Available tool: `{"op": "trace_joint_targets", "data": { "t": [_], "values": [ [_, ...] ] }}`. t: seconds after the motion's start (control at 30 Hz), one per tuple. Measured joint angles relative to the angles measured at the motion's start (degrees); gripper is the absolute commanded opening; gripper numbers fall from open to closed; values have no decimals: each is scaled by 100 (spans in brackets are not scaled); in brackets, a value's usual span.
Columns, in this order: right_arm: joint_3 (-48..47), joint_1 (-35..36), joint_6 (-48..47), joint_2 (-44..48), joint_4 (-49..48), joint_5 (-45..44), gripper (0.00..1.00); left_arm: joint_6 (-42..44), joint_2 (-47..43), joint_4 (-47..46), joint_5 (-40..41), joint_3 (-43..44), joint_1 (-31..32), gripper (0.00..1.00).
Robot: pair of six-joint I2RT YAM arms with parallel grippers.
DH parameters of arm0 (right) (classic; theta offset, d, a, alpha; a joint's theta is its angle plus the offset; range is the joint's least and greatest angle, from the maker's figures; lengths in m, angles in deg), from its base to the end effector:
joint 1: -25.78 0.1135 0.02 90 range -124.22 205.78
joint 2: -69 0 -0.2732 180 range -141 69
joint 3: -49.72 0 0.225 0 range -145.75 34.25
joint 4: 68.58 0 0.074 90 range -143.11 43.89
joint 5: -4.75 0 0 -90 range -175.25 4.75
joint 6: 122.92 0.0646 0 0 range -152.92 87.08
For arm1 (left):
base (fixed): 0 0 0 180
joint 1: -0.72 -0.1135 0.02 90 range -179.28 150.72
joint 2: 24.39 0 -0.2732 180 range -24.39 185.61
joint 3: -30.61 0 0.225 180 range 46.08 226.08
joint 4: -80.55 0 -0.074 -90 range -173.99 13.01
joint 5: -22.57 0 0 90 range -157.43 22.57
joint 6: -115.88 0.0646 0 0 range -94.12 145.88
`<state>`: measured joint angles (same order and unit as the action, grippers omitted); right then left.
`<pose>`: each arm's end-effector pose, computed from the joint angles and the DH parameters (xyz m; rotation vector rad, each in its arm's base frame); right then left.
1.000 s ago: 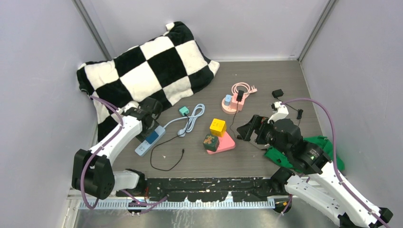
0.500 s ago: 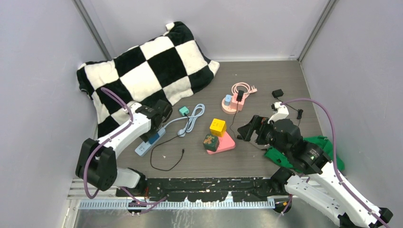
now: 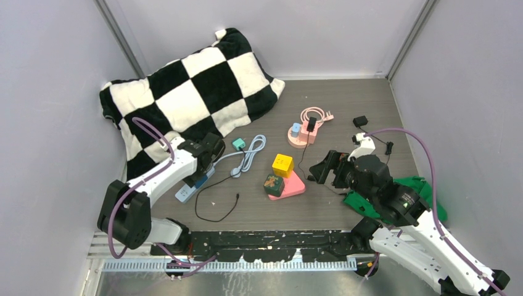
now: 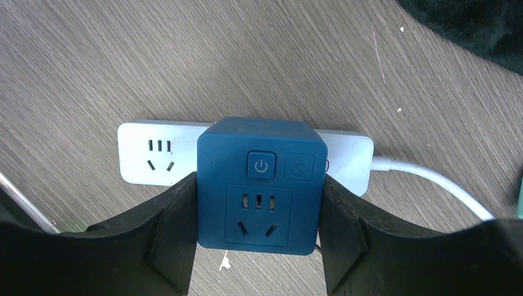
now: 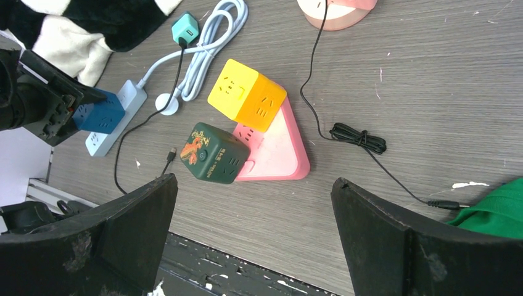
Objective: Insert the plug
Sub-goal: Insert the plug into the socket.
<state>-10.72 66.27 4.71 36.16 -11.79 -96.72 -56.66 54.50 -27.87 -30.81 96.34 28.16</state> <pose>0.0918 0.0615 0.2989 0.0722 2.1288 0.6204 0.1935 -0.0570 0.2050 -1.2091 2.2343 0.3867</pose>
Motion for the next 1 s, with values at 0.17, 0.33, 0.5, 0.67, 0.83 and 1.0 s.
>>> {"op": "trace_joint_targets", "data": {
  "t": [0.17, 0.33, 0.5, 0.67, 0.83, 1.0],
  "values": [
    [0, 0, 0, 42, 48, -9, 100, 7, -42, 68, -28, 83, -2, 43],
    [0, 0, 0, 35, 52, -9, 100, 24, -61, 203, -195, 214, -17, 78],
    [0, 0, 0, -11, 33, -13, 100, 271, -544, 302, -544, 302, 0, 100],
    [0, 0, 11, -282, -57, -55, 100, 540, -1344, 282, -590, 387, 0, 100],
    [-76, -17, -48, -734, -179, -492, 100, 1191, -1921, 31, -627, 398, 0, 100],
    [-540, -306, -505, -1537, -319, -1158, 99, 2946, -2382, -732, -1139, 391, -2, 100]
  ]
}}
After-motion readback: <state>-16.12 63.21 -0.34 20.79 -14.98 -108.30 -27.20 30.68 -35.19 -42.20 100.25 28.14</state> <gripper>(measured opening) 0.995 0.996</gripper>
